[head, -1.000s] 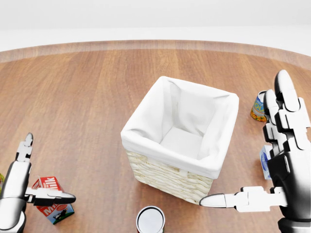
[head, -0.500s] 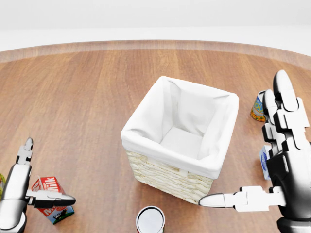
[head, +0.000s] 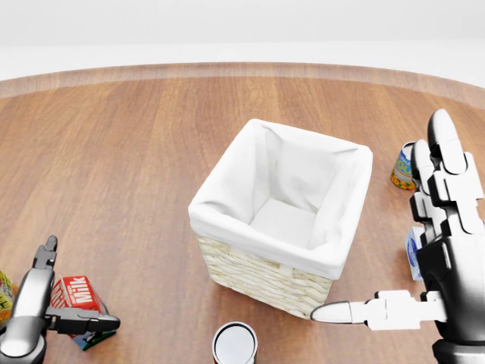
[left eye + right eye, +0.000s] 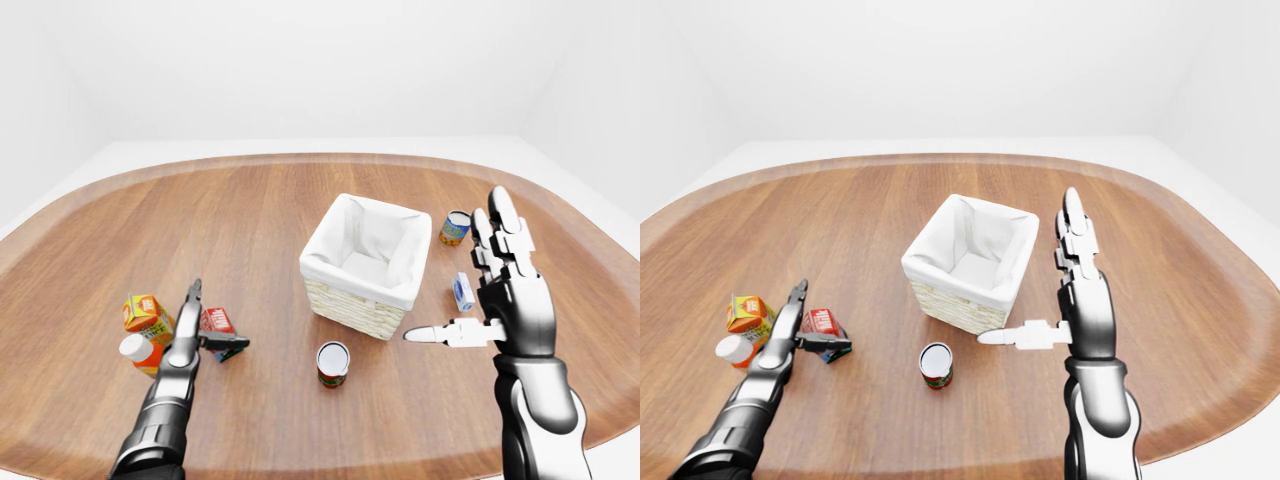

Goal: Pick the milk and place it in the basket.

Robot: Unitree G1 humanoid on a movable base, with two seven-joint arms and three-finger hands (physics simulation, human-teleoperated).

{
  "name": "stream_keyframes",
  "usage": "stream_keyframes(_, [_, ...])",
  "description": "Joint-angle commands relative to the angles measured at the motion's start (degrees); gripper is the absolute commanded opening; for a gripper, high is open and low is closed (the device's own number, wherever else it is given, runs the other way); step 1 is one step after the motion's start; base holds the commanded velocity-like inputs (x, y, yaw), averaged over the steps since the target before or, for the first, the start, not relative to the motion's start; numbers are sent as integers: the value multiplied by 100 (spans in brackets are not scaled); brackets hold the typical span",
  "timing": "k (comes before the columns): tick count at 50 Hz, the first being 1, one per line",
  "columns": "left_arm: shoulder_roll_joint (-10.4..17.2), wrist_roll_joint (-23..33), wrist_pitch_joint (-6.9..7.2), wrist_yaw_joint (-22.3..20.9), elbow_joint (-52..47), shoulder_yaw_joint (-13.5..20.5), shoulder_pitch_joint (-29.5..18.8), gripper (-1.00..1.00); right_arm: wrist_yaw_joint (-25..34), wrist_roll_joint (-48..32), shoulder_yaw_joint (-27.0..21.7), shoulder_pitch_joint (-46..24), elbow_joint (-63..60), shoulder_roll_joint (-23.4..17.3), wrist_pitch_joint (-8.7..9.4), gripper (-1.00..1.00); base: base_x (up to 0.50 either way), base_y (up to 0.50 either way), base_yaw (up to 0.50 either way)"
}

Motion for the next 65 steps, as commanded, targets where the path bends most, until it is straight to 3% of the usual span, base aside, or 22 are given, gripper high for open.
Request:
stream_keyframes(1, [51, -103, 0, 28, 842, -121, -271, 100, -8, 7, -12, -7, -9, -1, 12, 100, 0, 0, 0])
stream_keyframes(6, [59, -58, 0, 58, 1037, -170, -330, 100, -16, 15, -23, -15, -4, 0, 14, 100, 0, 0, 0])
stream_keyframes(11, [37, -270, 0, -284, 1126, -152, -353, 100, -27, 23, -34, -17, 15, -1, -2, 100, 0, 0, 0])
stream_keyframes(12, [21, -367, 0, -390, 1094, -130, -346, -28, -28, 25, -35, -19, 16, -2, 2, 100, 0, 0, 0])
stream_keyframes(13, [16, -431, 0, -412, 1097, -109, -358, -100, -29, 23, -35, -20, 11, -2, 7, 100, 0, 0, 0])
stream_keyframes(30, [-30, -668, 0, -836, 712, -93, -167, -100, -34, 24, -37, -18, 19, 0, 6, 100, 0, 0, 0])
stream_keyframes(53, [213, -693, 0, -768, -375, 100, -626, -100, -32, 8, -8, -24, 28, -5, 28, 100, 0, 0, 0])
stream_keyframes(57, [217, -731, 0, -832, -888, 152, -556, -100, -28, 34, -30, -43, 5, -10, 62, 100, 0, 0, 0])
stream_keyframes(65, [198, -677, 0, -834, -929, 155, -537, -100, -37, 28, -40, -66, -11, -14, 85, 100, 0, 0, 0])
